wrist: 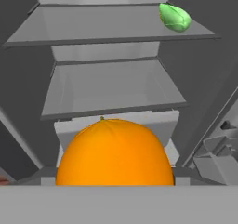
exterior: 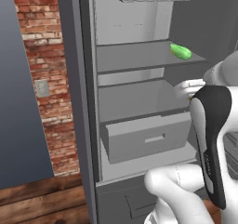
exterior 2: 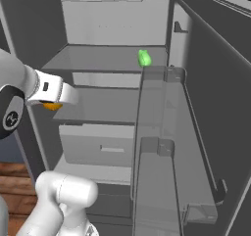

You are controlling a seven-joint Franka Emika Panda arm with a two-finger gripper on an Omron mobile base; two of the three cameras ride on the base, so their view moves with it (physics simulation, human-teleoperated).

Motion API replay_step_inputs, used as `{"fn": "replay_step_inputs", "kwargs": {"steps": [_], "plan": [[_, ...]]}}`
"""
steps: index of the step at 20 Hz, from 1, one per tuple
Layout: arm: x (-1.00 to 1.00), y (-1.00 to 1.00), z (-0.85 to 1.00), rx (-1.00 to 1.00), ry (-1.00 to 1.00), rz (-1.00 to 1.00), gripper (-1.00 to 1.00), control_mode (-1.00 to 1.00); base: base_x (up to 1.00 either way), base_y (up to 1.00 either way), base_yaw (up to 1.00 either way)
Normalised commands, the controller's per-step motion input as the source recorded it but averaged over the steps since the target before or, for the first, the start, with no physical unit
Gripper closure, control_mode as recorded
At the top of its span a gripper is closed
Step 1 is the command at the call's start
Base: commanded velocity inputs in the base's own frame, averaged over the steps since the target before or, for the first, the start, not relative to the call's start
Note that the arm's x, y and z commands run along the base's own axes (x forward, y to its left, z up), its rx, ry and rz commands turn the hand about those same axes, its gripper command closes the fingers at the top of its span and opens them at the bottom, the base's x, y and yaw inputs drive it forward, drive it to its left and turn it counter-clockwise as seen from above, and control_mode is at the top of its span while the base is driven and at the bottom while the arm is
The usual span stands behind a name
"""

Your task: Open the fridge, remove the orange, corn, and chicken drumstick, and place them on any counter.

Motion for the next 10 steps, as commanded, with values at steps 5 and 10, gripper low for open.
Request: {"fn": "replay_step_inputs", "kwargs": {"steps": [5, 10], "plan": [[-0.11, -0.17, 0.00, 0.00, 0.00, 0.00, 1.00, -1.00, 0.00, 0.00, 0.00], [0.00, 0.00, 0.00, 0.00, 0.00, 0.00, 1.00, -1.00, 0.00, 0.00, 0.00]]}}
